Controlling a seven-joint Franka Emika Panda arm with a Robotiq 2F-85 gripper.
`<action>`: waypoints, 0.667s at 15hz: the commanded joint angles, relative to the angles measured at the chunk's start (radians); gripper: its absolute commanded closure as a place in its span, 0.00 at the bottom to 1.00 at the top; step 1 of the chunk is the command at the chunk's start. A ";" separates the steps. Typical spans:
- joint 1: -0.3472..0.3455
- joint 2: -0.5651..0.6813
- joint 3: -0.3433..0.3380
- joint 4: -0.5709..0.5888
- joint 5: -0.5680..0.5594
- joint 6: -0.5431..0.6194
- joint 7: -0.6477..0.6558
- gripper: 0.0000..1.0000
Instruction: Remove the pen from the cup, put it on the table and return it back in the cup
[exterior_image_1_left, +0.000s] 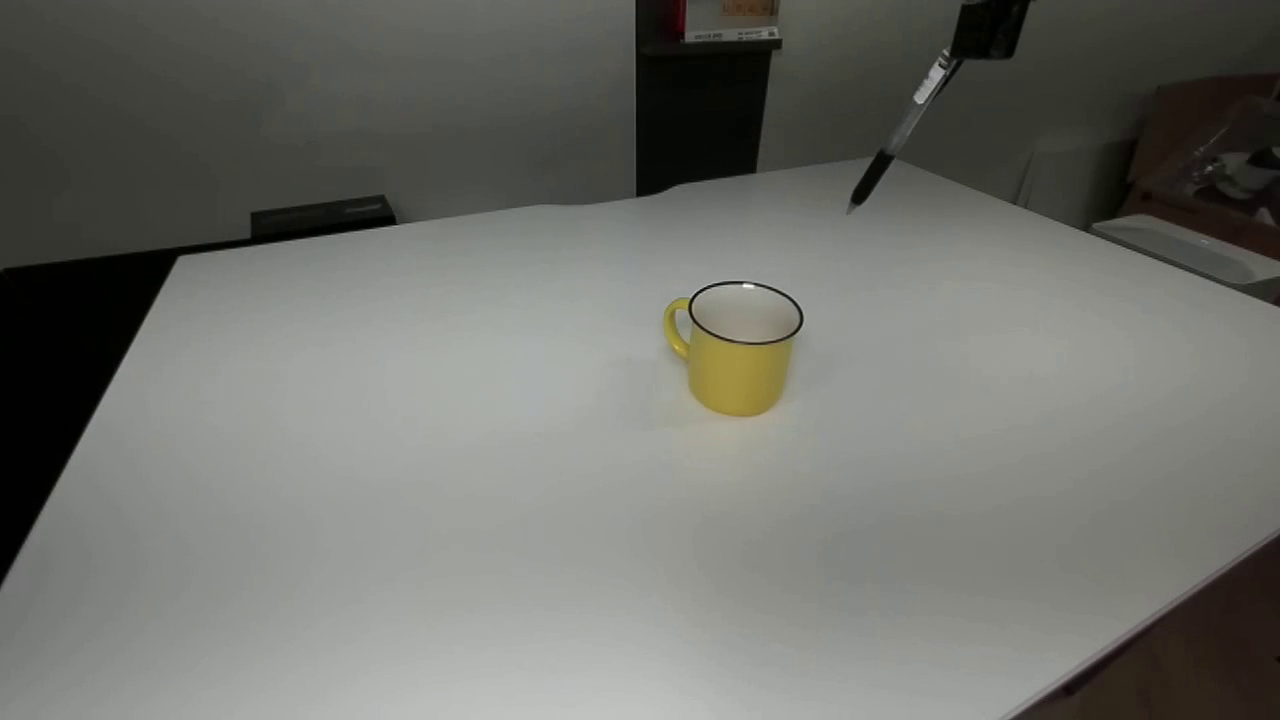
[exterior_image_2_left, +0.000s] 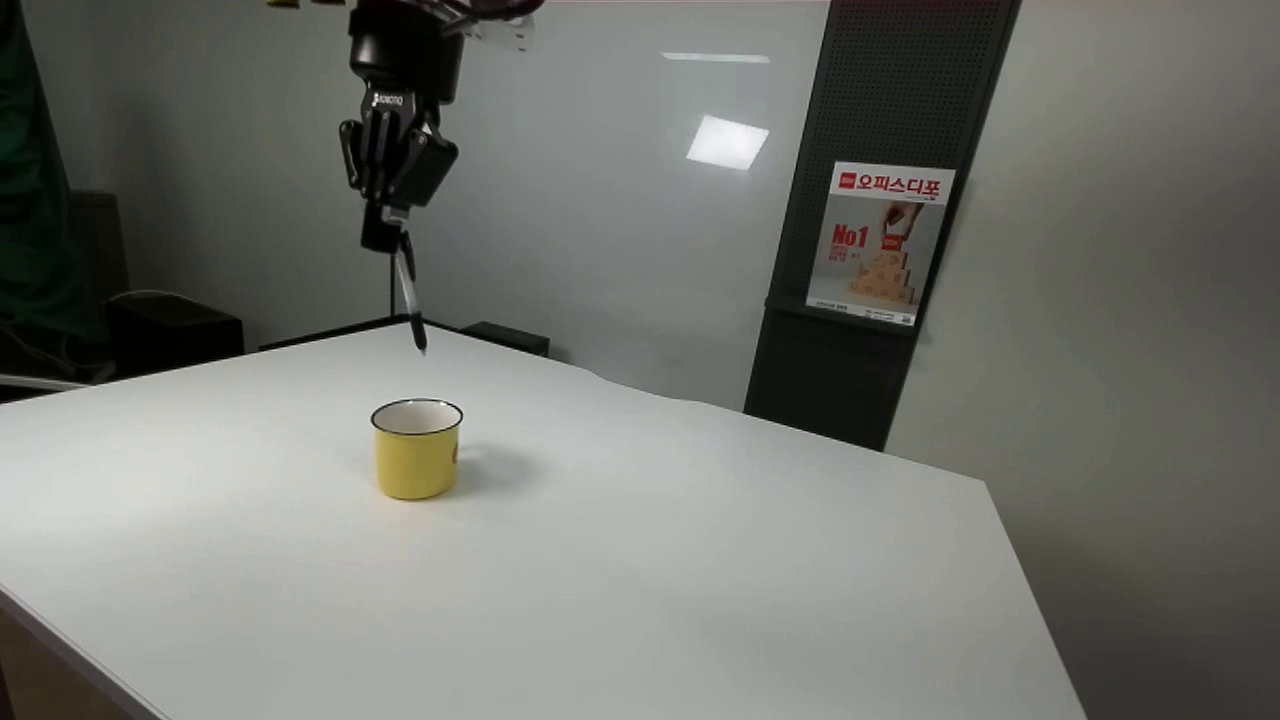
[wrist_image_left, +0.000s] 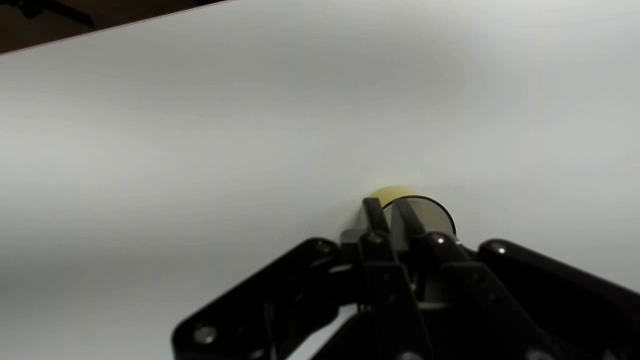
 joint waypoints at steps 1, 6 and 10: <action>-0.048 0.057 -0.051 0.062 0.156 -0.116 -0.084 0.98; -0.110 0.230 -0.101 0.121 0.364 -0.160 -0.168 0.98; -0.167 0.393 -0.101 0.207 0.563 -0.238 -0.241 0.98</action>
